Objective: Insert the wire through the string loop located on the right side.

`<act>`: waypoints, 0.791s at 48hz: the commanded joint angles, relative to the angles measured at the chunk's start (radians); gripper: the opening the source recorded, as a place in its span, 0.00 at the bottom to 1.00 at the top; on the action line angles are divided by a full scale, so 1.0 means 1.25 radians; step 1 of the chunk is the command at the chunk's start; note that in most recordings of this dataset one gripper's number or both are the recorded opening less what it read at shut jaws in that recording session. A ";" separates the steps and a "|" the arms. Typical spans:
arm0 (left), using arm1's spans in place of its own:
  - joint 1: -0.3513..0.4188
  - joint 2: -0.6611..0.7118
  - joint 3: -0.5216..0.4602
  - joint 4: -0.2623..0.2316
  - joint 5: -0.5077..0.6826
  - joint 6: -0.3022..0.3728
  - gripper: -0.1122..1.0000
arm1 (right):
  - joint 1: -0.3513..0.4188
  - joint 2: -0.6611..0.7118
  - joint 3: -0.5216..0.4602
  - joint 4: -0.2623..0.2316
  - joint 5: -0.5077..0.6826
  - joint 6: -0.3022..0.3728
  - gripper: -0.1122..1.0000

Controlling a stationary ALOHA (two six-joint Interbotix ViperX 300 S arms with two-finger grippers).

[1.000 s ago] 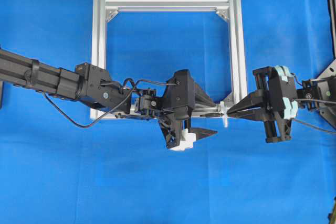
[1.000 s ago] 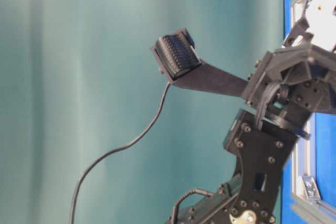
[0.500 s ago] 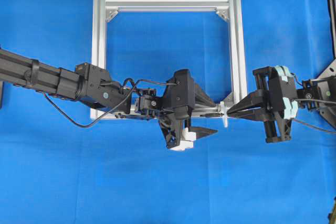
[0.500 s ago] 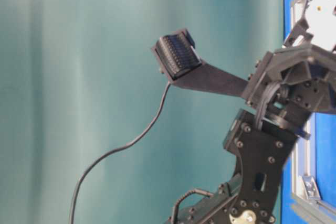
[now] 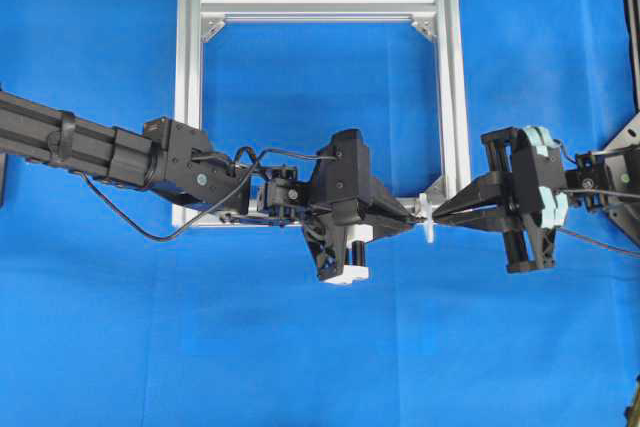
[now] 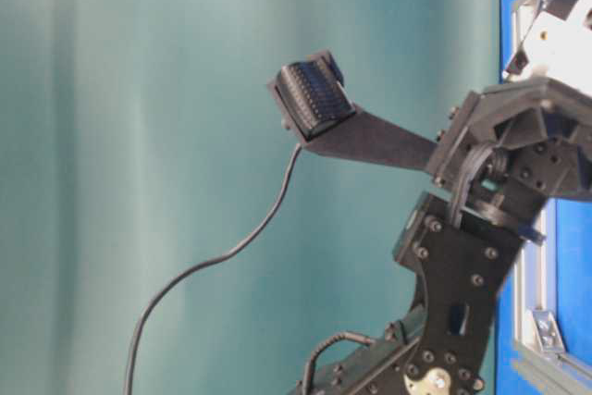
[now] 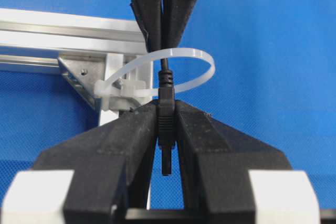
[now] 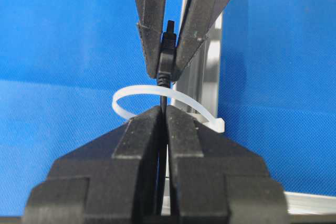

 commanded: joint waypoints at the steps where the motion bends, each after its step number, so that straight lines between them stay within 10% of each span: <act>1: -0.001 -0.017 -0.017 0.002 -0.006 0.001 0.17 | -0.001 -0.004 -0.015 -0.011 -0.004 -0.002 0.07; 15: -0.001 -0.018 -0.015 0.002 -0.006 0.001 0.17 | -0.001 -0.004 -0.015 -0.021 0.009 0.000 0.12; 31: -0.001 -0.036 0.011 0.002 -0.006 0.001 0.17 | -0.001 -0.004 -0.016 -0.006 0.025 0.006 0.90; 38: -0.005 -0.075 0.063 0.004 -0.006 0.001 0.17 | -0.001 -0.004 -0.015 -0.005 0.026 0.007 0.94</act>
